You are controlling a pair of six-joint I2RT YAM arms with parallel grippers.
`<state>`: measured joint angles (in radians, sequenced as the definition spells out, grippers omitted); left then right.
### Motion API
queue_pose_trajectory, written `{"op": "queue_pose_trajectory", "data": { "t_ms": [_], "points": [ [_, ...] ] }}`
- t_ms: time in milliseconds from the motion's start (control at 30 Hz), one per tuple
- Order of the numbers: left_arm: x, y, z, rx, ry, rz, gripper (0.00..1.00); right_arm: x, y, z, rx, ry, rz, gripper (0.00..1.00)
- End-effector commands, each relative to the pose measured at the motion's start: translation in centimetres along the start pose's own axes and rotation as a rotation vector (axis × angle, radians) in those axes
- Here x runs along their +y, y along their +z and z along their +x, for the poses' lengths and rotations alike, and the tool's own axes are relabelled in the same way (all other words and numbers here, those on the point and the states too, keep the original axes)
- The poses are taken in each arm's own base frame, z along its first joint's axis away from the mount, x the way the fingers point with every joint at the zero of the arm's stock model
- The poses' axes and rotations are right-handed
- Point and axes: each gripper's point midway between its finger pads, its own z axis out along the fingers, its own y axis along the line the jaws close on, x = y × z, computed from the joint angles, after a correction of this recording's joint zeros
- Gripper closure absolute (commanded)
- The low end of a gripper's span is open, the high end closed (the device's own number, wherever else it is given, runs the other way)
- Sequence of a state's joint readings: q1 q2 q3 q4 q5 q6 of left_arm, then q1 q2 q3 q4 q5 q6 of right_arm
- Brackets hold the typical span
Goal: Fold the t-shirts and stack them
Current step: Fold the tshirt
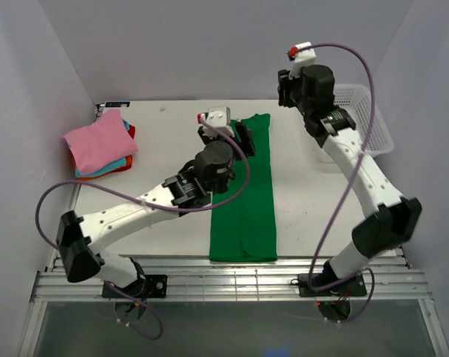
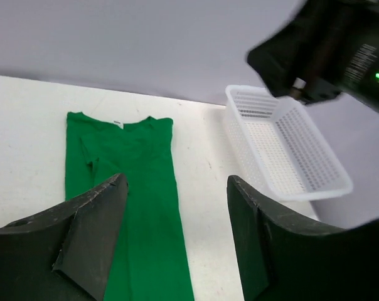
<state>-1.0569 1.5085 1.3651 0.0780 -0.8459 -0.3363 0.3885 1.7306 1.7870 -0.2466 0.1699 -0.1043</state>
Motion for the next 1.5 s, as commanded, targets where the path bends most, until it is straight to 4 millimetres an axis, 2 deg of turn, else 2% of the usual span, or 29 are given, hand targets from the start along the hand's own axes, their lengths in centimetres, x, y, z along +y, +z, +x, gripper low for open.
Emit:
{"op": "queue_pose_trajectory", "data": {
  "t_ms": [0, 33, 67, 100, 133, 167, 200, 233, 267, 300, 333, 367, 400, 433, 500, 567, 667, 800, 833, 900, 1133, 1200, 1467],
  "points": [
    [3.5, -3.6, 5.2, 0.188, 0.033, 0.019, 0.25, 1.1, -6.1, 6.6, 0.165, 0.067, 0.042, 0.52],
    [5.3, -5.1, 8.7, 0.272, 0.023, 0.013, 0.25, 1.8, -7.1, 8.4, 0.193, 0.092, 0.041, 0.53],
    [5.7, -6.4, 10.1, 0.326, -0.007, 0.049, 0.25, 3.0, -8.4, 9.9, 0.215, 0.106, 0.029, 0.53],
    [6.4, -7.7, 11.3, 0.363, -0.037, 0.064, 0.25, 3.4, -10.6, 13.3, 0.27, 0.123, 0.032, 0.53],
    [7.1, -9.2, 10.7, 0.372, -0.13, 0.078, 0.25, 4.1, -11.7, 14.9, 0.297, 0.184, 0.029, 0.54],
    [8.7, -10.8, 13.6, 0.443, -0.125, 0.076, 0.25, 5.0, -13.7, 15.0, 0.278, 0.214, 0.003, 0.54],
    [9.4, -11.8, 14.2, 0.466, -0.147, 0.08, 0.25, 5.6, -14.9, 18.8, 0.345, 0.219, 0.008, 0.55],
    [10.6, -13.2, 14.9, 0.491, -0.184, 0.07, 0.25, 7.0, -16.1, 19.9, 0.365, 0.254, -0.013, 0.55],
    [11.1, -13.8, 15.3, 0.506, -0.194, 0.07, 0.25, 7.2, -17.6, 19.9, 0.342, 0.28, -0.023, 0.55],
    [11.3, -14.5, 15.7, 0.53, -0.206, 0.083, 0.25, 7.2, -18.6, 21.9, 0.371, 0.282, 0.006, 0.56],
    [11.5, -15.2, 15.9, 0.546, -0.213, 0.092, 0.25, 8.0, -19.9, 23.0, 0.402, 0.279, -0.007, 0.55],
    [12.0, -15.6, 16.9, 0.569, -0.211, 0.088, 0.25, 8.2, -20.9, 22.8, 0.388, 0.331, -0.003, 0.56],
    [12.1, -16.0, 17.4, 0.589, -0.21, 0.092, 0.25, 8.1, -21.7, 24.2, 0.409, 0.334, 0.021, 0.56],
    [12.3, -16.2, 17.9, 0.609, -0.2, 0.085, 0.25, 8.9, -22.9, 25.2, 0.446, 0.32, 0.001, 0.55],
    [12.8, -16.7, 19.5, 0.652, -0.178, 0.075, 0.25, 9.4, -24.1, 26.3, 0.468, 0.362, 0.02, 0.55],
    [13.1, -17.1, 20.7, 0.688, -0.168, 0.06, 0.25, 10.7, -25.7, 28.4, 0.533, 0.356, 0.018, 0.55],
    [13.3, -18.0, 22.6, 0.76, -0.164, 0.059, 0.25, 11.9, -27.0, 30.9, 0.594, 0.316, 0.027, 0.55],
    [13.9, -20.3, 24.9, 0.849, -0.174, 0.031, 0.24, 13.6, -28.3, 33.1, 0.652, 0.351, 0.043, 0.52],
    [14.7, -20.9, 25.6, 0.869, -0.164, 0.007, 0.23, 14.1, -28.8, 33.5, 0.66, 0.343, 0.034, 0.52],
    [15.0, -22.2, 26.5, 0.909, -0.164, -0.017, 0.23, 13.9, -29.3, 34.4, 0.684, 0.327, 0.069, 0.51],
    [14.7, -24.5, 27.9, 0.974, -0.163, -0.029, 0.22, 14.7, -30.4, 36.3, 0.724, 0.359, 0.091, 0.51],
    [14.6, -25.2, 28.2, 0.982, -0.159, -0.024, 0.22, 14.5, -30.9, 37.4, 0.742, 0.362, 0.099, 0.51],
    [15.1, -26.1, 29.1, 0.974, -0.15, -0.04, 0.22, 14.9, -32.0, 39.9, 0.762, 0.369, 0.108, 0.51]
  ]
}}
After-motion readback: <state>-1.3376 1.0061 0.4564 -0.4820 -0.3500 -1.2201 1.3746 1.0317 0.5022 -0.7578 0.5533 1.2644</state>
